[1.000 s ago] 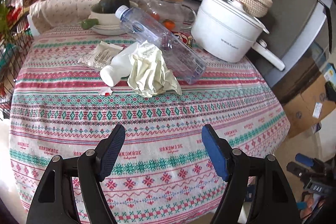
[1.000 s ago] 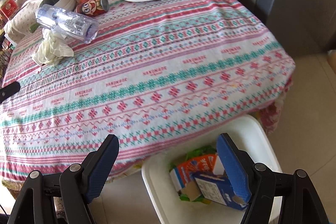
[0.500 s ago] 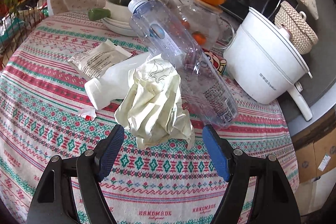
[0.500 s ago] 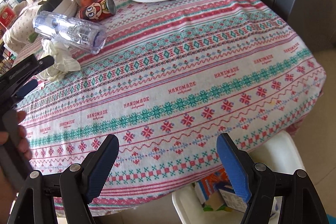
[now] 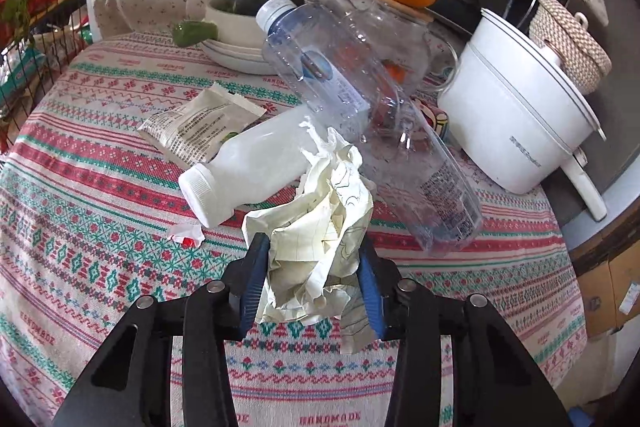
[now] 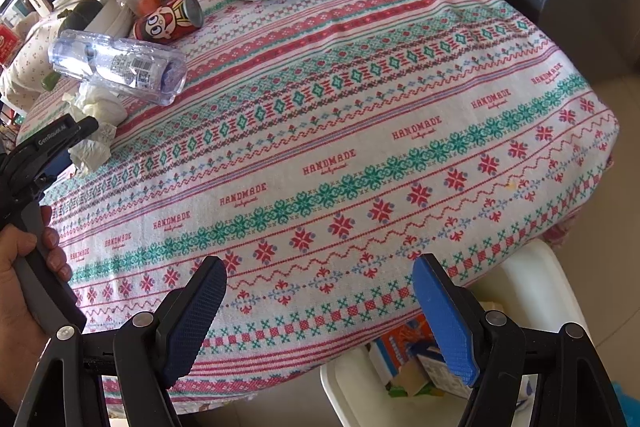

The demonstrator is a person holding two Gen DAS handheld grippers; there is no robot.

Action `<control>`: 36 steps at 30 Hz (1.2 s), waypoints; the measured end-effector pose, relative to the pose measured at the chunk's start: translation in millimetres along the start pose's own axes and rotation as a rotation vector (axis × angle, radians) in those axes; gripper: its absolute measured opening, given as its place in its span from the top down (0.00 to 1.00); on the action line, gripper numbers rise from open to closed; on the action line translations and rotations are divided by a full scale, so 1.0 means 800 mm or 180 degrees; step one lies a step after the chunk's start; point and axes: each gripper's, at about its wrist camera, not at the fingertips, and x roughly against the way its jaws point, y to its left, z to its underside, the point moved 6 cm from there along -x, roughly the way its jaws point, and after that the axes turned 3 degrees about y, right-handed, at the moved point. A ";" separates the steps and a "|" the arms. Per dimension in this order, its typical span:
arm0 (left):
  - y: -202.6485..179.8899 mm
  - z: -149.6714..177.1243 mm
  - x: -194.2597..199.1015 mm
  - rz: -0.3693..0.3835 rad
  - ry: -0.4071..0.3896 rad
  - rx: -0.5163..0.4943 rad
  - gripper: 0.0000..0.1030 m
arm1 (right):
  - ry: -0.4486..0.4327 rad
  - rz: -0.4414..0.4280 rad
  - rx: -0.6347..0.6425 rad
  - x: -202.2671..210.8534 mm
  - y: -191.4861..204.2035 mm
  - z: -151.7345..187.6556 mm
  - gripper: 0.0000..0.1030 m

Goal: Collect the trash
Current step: 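Grasp the white tissue with the right gripper and lift it while the left holds the paper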

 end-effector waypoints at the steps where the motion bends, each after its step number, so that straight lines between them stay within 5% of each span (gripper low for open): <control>1: 0.001 0.002 0.010 0.0034 0.0013 -0.0027 0.58 | -0.0021 0.0002 0.0027 0.001 0.002 0.000 0.21; 8: 0.023 0.011 0.092 0.0417 0.0088 -0.0063 0.58 | -0.0092 -0.0013 0.0477 -0.002 0.055 -0.009 0.21; 17: 0.080 -0.003 0.159 0.0437 -0.0068 -0.0218 0.58 | -0.0234 -0.0062 0.0922 -0.036 0.136 -0.060 0.21; 25: 0.134 -0.011 0.174 0.0356 -0.0125 -0.0192 0.58 | -0.0250 -0.0472 0.0826 -0.079 0.209 -0.083 0.21; 36: 0.173 -0.015 0.177 0.0386 -0.0139 -0.0034 0.58 | -0.0388 -0.0668 0.0698 -0.158 0.277 -0.113 0.26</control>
